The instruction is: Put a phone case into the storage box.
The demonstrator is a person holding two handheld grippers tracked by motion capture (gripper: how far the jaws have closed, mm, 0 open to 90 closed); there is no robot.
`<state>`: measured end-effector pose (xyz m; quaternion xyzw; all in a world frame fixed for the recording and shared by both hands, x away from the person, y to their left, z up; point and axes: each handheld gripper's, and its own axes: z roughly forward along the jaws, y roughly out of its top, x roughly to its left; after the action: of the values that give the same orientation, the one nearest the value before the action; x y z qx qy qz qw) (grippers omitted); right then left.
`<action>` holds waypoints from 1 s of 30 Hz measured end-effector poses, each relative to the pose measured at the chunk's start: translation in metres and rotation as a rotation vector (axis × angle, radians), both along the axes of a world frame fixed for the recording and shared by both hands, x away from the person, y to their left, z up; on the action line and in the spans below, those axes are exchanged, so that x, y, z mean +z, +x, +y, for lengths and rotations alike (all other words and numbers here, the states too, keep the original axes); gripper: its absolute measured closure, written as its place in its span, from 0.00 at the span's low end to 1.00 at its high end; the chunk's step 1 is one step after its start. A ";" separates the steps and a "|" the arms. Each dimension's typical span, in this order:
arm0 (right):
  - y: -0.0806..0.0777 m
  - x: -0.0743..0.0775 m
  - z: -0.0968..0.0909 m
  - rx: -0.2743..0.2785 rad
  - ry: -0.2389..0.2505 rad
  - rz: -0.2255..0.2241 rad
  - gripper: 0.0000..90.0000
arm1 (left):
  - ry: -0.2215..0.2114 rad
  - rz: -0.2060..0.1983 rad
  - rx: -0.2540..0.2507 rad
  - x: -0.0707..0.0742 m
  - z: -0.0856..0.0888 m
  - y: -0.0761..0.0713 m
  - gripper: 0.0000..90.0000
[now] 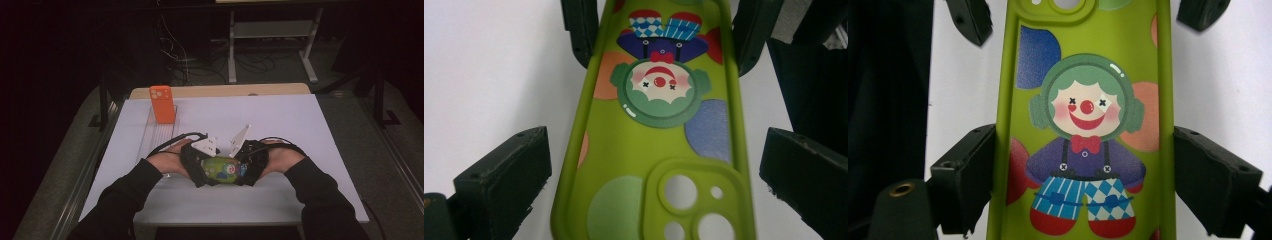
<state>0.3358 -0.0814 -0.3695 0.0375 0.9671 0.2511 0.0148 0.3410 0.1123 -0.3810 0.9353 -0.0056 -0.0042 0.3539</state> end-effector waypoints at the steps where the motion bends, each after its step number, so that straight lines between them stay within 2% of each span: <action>1: 0.000 0.000 0.000 0.004 0.002 0.000 0.17 | 0.002 0.001 -0.004 -0.001 -0.001 0.000 0.00; 5: 0.000 0.002 0.000 0.006 0.008 0.001 0.17 | 0.019 0.016 -0.005 -0.006 -0.005 0.000 0.00; 13: -0.001 0.002 0.001 0.017 0.010 0.005 0.17 | 0.018 0.032 0.005 -0.009 -0.006 -0.001 0.13; 20: -0.001 0.001 0.001 0.026 0.007 0.013 0.17 | 0.017 0.014 -0.018 -0.010 -0.007 -0.002 0.16; 24: -0.002 -0.001 -0.001 0.031 0.005 0.006 0.16 | 0.029 0.043 -0.014 -0.011 -0.009 -0.002 0.17; 26: -0.002 -0.003 -0.002 0.037 0.007 0.015 0.16 | 0.036 0.040 -0.021 -0.011 -0.011 -0.004 0.17; 29: -0.002 -0.006 -0.006 0.028 0.021 0.036 0.13 | 0.051 0.026 -0.006 -0.011 -0.011 -0.006 0.17; 30: -0.001 -0.006 -0.009 0.017 0.029 0.038 0.13 | 0.047 0.026 0.016 -0.011 -0.010 -0.006 0.17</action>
<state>0.3344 -0.0900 -0.3755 0.0340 0.9638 0.2645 -0.0064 0.3350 0.1026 -0.3916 0.9433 0.0068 -0.0137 0.3317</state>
